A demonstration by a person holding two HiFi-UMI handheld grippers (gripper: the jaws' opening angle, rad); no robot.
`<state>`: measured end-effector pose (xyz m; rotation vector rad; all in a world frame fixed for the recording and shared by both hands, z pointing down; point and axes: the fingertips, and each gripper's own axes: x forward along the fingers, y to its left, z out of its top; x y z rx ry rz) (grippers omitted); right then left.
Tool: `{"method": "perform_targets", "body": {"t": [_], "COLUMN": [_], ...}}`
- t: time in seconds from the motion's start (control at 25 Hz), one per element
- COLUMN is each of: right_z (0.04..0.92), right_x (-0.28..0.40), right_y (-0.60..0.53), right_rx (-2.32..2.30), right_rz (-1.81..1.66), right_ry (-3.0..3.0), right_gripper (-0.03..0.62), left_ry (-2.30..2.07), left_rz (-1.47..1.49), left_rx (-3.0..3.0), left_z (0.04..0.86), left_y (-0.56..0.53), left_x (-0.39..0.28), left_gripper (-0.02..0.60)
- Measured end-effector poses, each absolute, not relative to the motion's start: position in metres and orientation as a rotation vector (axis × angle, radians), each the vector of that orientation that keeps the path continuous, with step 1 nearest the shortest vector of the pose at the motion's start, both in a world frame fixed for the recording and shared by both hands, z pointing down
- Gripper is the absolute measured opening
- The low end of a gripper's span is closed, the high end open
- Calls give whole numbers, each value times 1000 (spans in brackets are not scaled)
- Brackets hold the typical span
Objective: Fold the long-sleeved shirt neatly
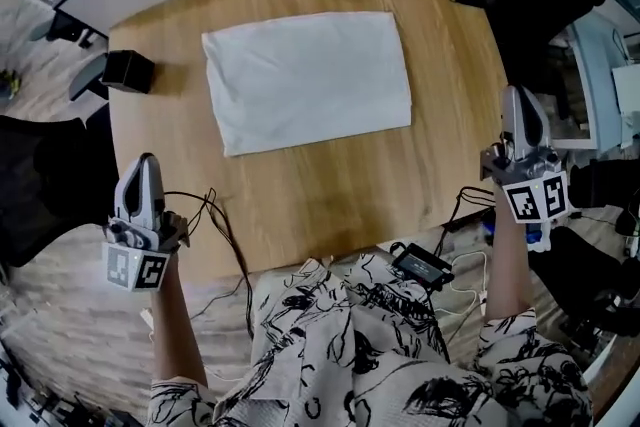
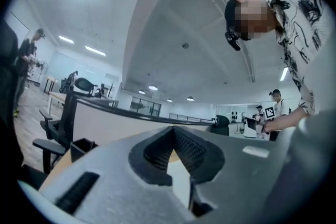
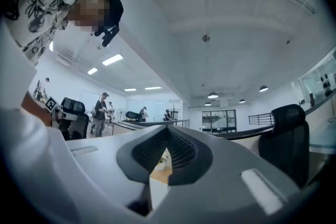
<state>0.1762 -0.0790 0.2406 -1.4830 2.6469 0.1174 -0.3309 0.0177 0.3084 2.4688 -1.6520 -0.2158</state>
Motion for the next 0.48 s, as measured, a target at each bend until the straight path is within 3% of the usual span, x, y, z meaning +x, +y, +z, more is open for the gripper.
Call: {"method": "perform_targets", "body": {"t": [0.48], "right_z": [198], "right_x": [225], "right_y": [18], "right_rx": [-1316], "right_rz": [124], "right_ry": [2504], "right_gripper": [12], "left_ry": [-2037], "left_rz": [-199], "left_rx": [2428], "left_z": [211], "left_y": [125], "left_x": [-275], "left_gripper": [5]}}
